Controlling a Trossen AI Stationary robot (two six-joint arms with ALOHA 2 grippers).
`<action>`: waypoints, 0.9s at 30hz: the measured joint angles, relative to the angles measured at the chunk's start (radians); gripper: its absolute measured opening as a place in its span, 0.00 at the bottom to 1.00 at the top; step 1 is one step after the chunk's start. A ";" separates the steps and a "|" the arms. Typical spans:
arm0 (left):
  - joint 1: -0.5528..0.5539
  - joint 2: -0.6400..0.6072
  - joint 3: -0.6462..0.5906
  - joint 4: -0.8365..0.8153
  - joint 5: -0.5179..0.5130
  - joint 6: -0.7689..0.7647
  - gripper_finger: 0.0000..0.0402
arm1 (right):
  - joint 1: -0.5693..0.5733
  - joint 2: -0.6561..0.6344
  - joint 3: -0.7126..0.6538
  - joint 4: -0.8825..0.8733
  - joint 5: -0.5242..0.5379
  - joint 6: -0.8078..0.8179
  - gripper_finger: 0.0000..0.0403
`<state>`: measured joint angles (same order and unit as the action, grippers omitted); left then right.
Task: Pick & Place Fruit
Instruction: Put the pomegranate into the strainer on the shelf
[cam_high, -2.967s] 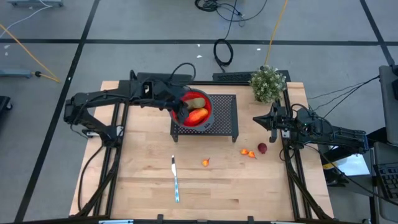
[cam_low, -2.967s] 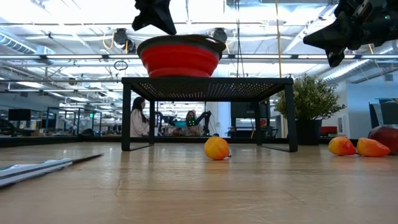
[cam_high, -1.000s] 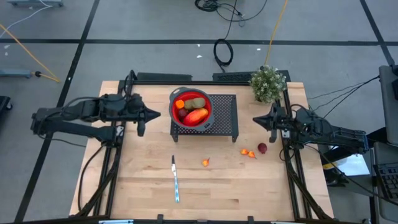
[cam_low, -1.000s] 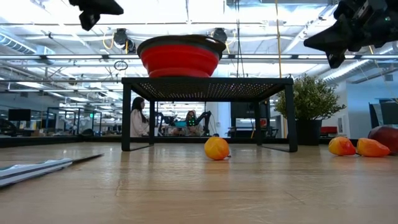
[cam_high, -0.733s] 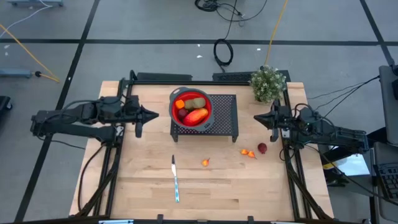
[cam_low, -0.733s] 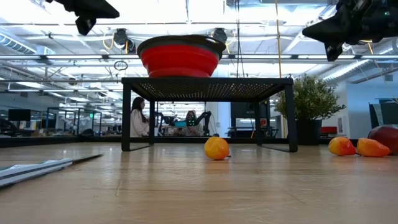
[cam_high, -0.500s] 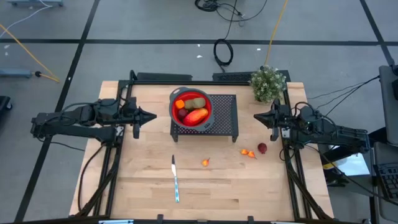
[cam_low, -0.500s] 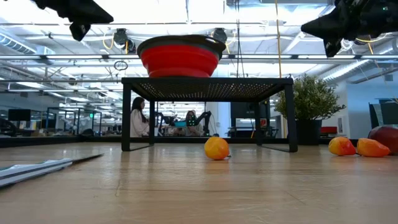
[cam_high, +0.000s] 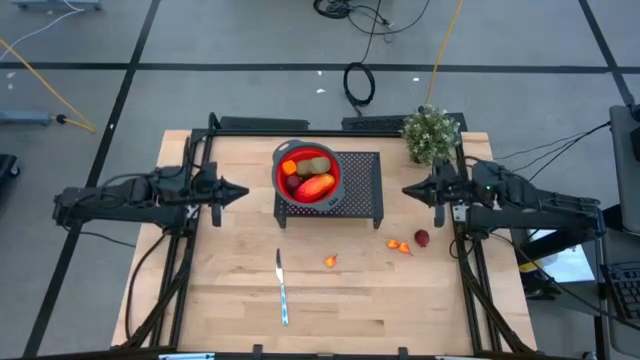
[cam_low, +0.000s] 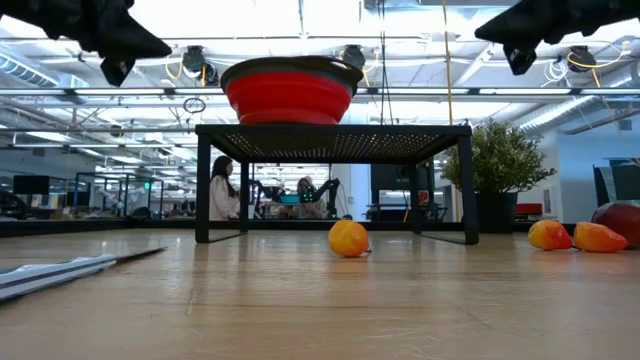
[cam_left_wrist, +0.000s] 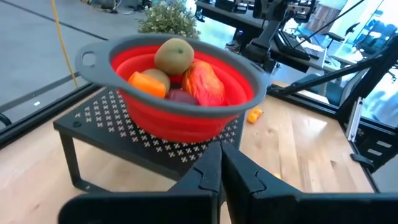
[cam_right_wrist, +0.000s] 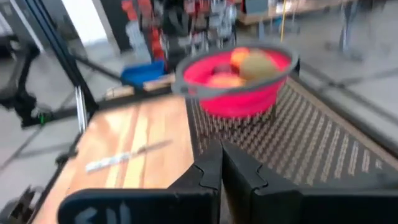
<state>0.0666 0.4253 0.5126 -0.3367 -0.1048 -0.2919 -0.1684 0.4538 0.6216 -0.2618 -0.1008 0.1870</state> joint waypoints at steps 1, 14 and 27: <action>0.000 -0.010 -0.011 0.000 0.000 0.000 0.02 | 0.000 0.016 0.023 -0.044 -0.005 -0.001 0.00; 0.000 -0.127 -0.100 0.033 -0.001 0.009 0.00 | 0.000 0.214 0.293 -0.413 -0.009 -0.027 0.00; 0.000 -0.233 -0.174 0.055 0.000 0.016 0.02 | 0.000 0.382 0.486 -0.729 -0.007 -0.016 0.00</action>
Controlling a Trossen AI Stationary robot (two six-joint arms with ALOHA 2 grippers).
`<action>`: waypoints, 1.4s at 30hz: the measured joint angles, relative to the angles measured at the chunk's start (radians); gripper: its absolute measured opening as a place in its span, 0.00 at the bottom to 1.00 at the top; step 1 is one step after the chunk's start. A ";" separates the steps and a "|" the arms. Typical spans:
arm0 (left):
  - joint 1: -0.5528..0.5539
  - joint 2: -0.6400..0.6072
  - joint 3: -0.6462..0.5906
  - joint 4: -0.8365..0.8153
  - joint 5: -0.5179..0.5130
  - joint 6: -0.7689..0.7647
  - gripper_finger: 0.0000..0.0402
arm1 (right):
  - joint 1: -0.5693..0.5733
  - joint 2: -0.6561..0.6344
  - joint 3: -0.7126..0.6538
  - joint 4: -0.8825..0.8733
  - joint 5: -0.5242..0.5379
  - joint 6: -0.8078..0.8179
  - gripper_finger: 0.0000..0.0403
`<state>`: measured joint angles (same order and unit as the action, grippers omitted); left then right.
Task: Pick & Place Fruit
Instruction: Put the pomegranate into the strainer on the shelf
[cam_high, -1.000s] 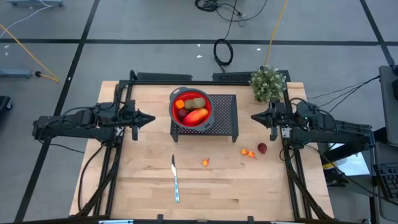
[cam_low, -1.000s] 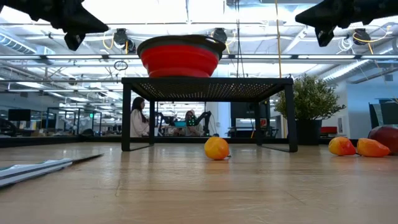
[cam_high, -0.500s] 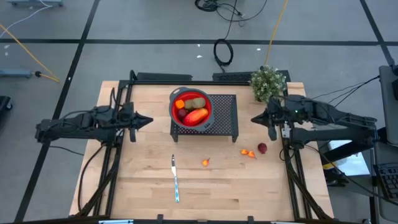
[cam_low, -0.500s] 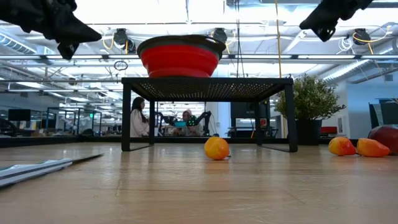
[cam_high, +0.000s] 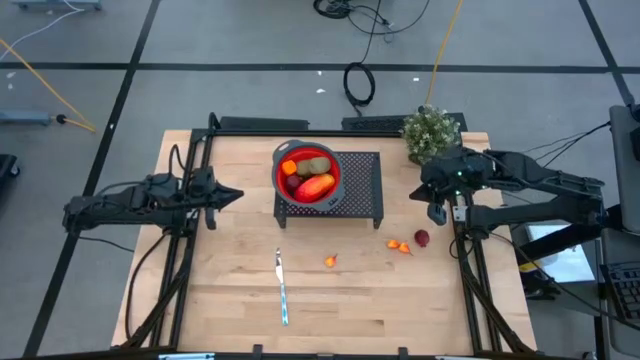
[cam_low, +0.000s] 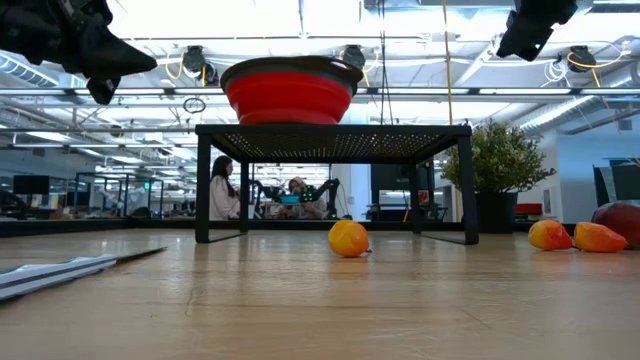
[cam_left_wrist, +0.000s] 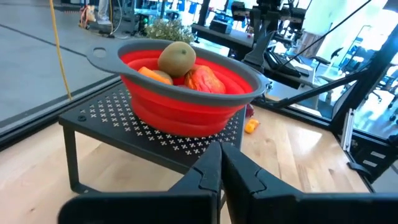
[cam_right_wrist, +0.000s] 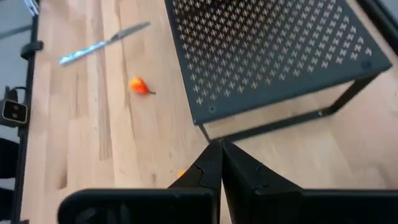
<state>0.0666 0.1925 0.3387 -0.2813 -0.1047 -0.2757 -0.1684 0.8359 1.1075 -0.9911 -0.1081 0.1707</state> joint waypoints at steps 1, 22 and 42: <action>0.000 -0.007 -0.003 0.000 0.000 0.003 0.02 | 0.000 0.011 0.011 -0.016 0.000 0.004 0.00; 0.000 -0.018 -0.092 0.090 0.001 0.046 0.02 | 0.000 0.065 0.055 -0.271 -0.001 0.554 0.00; 0.000 -0.018 -0.141 0.151 0.062 0.152 0.01 | 0.000 0.073 0.055 -0.271 -0.002 0.611 0.00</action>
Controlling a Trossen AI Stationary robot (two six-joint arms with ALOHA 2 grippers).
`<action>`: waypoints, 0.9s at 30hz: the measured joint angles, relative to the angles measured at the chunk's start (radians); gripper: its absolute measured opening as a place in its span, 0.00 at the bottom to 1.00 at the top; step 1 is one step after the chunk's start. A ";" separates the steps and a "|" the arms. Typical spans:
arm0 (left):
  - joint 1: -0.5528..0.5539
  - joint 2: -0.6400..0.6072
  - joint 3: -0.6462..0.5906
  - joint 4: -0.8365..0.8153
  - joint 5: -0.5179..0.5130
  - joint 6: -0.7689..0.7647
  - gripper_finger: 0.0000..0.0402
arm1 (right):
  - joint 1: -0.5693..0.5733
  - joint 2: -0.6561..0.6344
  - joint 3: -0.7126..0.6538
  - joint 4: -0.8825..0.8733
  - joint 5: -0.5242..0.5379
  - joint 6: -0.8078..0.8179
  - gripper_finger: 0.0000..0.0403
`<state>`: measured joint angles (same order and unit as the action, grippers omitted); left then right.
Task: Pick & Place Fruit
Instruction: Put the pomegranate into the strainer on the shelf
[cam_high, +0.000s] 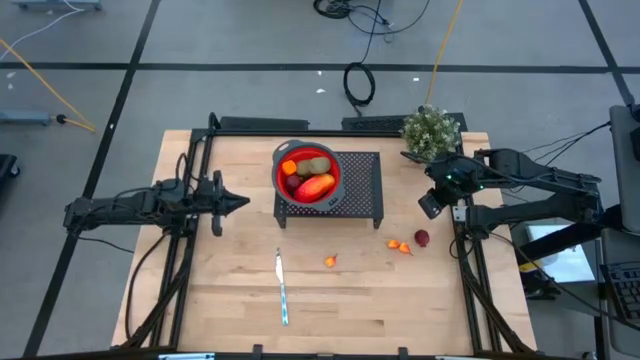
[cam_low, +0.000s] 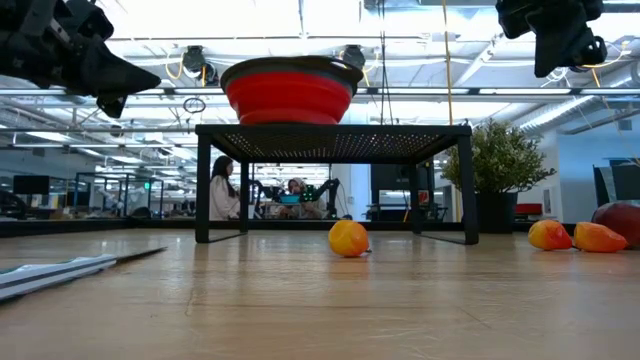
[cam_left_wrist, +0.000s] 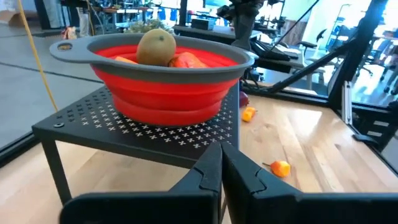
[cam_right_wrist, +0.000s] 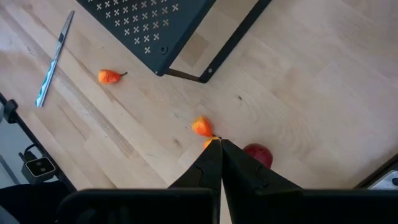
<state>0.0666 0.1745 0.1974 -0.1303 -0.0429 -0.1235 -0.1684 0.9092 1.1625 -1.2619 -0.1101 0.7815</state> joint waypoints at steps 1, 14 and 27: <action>0.000 0.000 0.000 0.000 0.000 0.000 0.01 | 0.000 0.000 0.000 0.000 0.000 0.000 0.00; 0.000 -0.120 0.000 -0.037 0.080 0.025 0.01 | 0.000 0.000 0.000 0.000 0.000 0.000 0.00; 0.000 -0.169 0.000 -0.083 0.069 0.024 0.01 | 0.000 0.000 0.000 0.001 -0.062 -0.001 0.00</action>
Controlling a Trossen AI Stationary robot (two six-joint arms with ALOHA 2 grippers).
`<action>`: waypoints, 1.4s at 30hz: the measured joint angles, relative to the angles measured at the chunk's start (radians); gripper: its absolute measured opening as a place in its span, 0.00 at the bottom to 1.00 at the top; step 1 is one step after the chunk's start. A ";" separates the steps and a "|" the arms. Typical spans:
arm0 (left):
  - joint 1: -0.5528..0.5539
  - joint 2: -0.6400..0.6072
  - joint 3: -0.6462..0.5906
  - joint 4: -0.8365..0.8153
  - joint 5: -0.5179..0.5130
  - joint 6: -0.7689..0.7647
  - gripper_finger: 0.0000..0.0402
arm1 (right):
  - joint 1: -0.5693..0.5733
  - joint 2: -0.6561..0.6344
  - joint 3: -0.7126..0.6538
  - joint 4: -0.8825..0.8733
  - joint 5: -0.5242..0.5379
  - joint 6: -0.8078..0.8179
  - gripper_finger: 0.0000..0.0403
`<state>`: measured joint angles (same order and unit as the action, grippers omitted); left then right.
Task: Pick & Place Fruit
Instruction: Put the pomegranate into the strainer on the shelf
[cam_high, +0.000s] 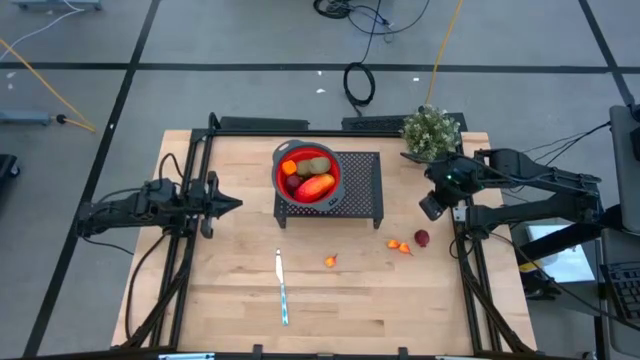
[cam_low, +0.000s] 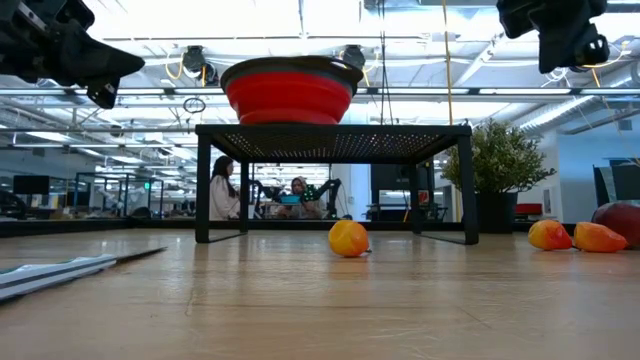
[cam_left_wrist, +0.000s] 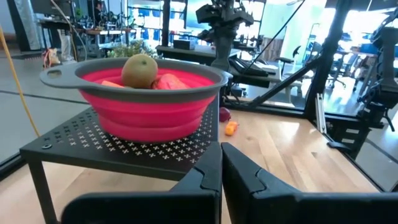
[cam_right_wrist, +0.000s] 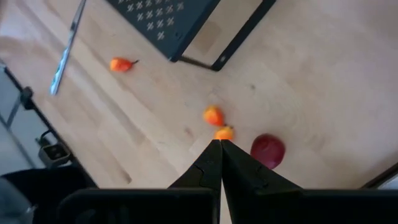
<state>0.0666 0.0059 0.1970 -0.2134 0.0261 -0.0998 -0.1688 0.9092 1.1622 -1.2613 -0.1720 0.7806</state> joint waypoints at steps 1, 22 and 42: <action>0.000 0.000 0.000 0.000 0.000 0.000 0.01 | 0.000 0.000 0.000 0.000 -0.012 0.000 0.00; 0.000 0.000 -0.180 0.229 -0.019 -0.068 0.02 | 0.000 0.000 0.000 0.000 -0.012 0.020 0.00; 0.001 0.000 -0.180 0.219 -0.035 -0.008 0.01 | 0.000 0.000 0.000 0.012 -0.008 -0.008 0.07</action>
<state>0.0677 0.0063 0.0170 0.0059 -0.0087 -0.1073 -0.1688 0.9089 1.1622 -1.2495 -0.1805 0.7731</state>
